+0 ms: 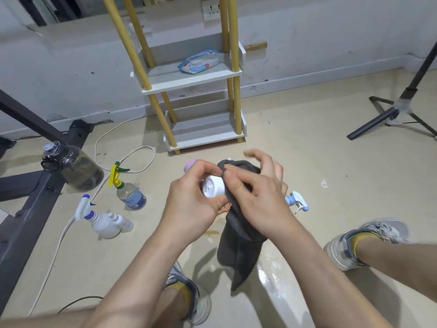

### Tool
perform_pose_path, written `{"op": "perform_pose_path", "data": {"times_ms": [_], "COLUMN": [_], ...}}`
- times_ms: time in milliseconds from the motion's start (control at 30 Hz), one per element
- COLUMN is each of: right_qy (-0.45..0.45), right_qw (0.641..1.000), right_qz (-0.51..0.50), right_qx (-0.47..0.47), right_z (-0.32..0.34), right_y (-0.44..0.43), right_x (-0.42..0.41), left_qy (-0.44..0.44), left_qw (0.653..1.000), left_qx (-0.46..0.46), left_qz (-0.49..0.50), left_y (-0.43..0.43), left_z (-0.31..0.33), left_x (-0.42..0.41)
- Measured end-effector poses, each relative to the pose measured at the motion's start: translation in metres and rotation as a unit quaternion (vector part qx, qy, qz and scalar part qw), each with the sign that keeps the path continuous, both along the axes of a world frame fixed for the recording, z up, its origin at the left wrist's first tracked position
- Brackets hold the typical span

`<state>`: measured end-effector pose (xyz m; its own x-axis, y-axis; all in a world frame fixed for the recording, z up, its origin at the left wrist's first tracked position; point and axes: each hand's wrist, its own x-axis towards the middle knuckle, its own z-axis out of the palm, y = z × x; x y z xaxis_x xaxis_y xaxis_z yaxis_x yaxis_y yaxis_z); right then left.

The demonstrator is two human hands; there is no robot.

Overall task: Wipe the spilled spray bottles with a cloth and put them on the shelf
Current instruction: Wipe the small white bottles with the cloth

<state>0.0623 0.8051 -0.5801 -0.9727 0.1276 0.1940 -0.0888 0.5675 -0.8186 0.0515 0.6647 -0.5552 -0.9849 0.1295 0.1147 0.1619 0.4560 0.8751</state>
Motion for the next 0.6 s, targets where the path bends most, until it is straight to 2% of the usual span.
{"op": "perform_pose_path", "data": {"times_ms": [100,200,267,333,367,433,533,600], "right_qy": [0.005,-0.106,-0.203,-0.233,-0.229,-0.194,-0.02,0.075], "right_qw": [0.993,0.975,0.944,0.913,0.911,0.929,0.952,0.941], "right_qz": [0.034,0.121,0.192,0.279,0.313,0.313,0.232,0.174], "right_qx": [-0.112,-0.153,-0.177,-0.187,-0.139,0.027,0.2,0.281], "right_z": [0.007,0.012,0.023,0.03,0.031,0.029,0.019,0.004], "right_y": [-0.002,-0.002,0.005,0.014,0.018,0.018,-0.009,-0.03], "right_x": [-0.012,-0.026,-0.03,-0.027,-0.024,-0.014,0.004,0.013], "left_qy": [0.049,0.101,0.098,0.072,0.053,0.02,-0.04,-0.07], "left_qw": [0.997,0.988,0.985,0.989,0.993,0.998,0.998,0.993], "left_qx": [-0.053,-0.082,-0.095,-0.086,-0.068,-0.028,0.042,0.059], "left_qz": [-0.038,-0.085,-0.102,-0.092,-0.081,-0.051,0.012,0.075], "left_y": [-0.004,-0.017,-0.026,-0.033,-0.036,-0.041,-0.042,-0.04], "left_z": [0.011,0.015,0.014,0.014,0.016,0.019,0.022,0.023], "left_x": [0.006,0.005,0.002,-0.002,-0.004,-0.013,-0.024,-0.026]}}
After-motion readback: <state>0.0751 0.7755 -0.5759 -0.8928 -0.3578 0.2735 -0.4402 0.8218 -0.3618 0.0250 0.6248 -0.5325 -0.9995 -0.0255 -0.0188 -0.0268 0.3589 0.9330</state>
